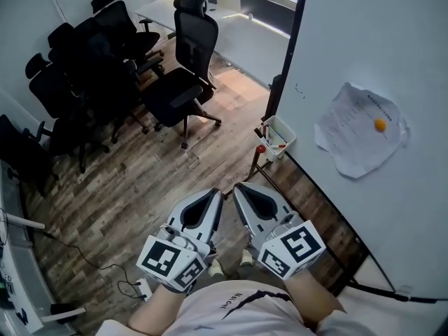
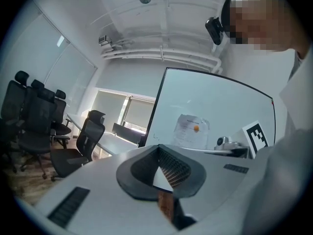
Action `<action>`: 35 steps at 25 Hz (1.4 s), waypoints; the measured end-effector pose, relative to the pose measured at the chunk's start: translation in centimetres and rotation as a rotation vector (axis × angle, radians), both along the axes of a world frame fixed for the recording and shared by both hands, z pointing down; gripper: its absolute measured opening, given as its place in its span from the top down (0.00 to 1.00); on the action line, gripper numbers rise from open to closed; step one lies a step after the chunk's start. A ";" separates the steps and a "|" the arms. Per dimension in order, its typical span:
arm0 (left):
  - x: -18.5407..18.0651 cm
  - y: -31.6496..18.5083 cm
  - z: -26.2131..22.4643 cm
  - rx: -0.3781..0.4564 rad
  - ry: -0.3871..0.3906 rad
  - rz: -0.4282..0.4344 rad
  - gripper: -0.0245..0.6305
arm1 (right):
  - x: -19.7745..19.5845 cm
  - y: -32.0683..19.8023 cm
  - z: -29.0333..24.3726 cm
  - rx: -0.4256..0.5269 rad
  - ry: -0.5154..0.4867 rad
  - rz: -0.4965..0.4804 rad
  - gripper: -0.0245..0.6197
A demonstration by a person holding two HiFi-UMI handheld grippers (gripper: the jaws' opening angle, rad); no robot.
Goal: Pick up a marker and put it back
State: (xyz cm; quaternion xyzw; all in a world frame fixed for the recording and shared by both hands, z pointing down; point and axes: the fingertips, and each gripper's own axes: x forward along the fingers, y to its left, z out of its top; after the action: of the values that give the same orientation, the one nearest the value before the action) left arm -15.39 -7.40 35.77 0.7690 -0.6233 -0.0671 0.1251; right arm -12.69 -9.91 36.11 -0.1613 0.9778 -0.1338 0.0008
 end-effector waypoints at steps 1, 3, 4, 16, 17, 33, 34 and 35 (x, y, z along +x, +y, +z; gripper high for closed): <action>-0.1 0.2 0.0 0.002 0.003 0.009 0.95 | 0.0 0.3 -0.1 0.002 0.002 0.010 0.96; 0.0 0.3 -0.3 0.008 0.006 0.030 0.95 | 0.1 0.4 -0.5 0.009 0.004 0.036 0.96; 0.1 0.2 -0.4 0.012 0.006 0.043 0.95 | 0.3 0.4 -0.7 0.013 0.004 0.049 0.96; 4.2 -2.0 -1.7 0.041 -0.010 0.155 0.95 | 4.3 -1.5 -1.9 0.034 0.011 0.161 0.96; 4.4 -2.2 -1.7 0.042 -0.011 0.160 0.95 | 4.4 -1.6 -1.9 0.034 0.012 0.164 0.96; 5.0 -2.8 -1.8 0.038 -0.017 0.164 0.95 | 4.6 -1.9 -1.7 0.047 0.035 0.163 0.96; 4.8 -2.8 -1.8 0.038 -0.017 0.161 0.95 | 4.5 -1.9 -1.7 0.048 0.035 0.161 0.96; 4.7 -2.7 -1.7 0.038 -0.017 0.158 0.95 | 4.4 -1.9 -1.7 0.049 0.035 0.159 0.96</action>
State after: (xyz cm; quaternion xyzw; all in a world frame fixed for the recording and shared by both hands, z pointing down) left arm -10.65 -10.12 34.02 0.8187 -0.5601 -0.0624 0.1101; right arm -8.30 -11.78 34.38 -0.2408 0.9647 -0.1064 -0.0020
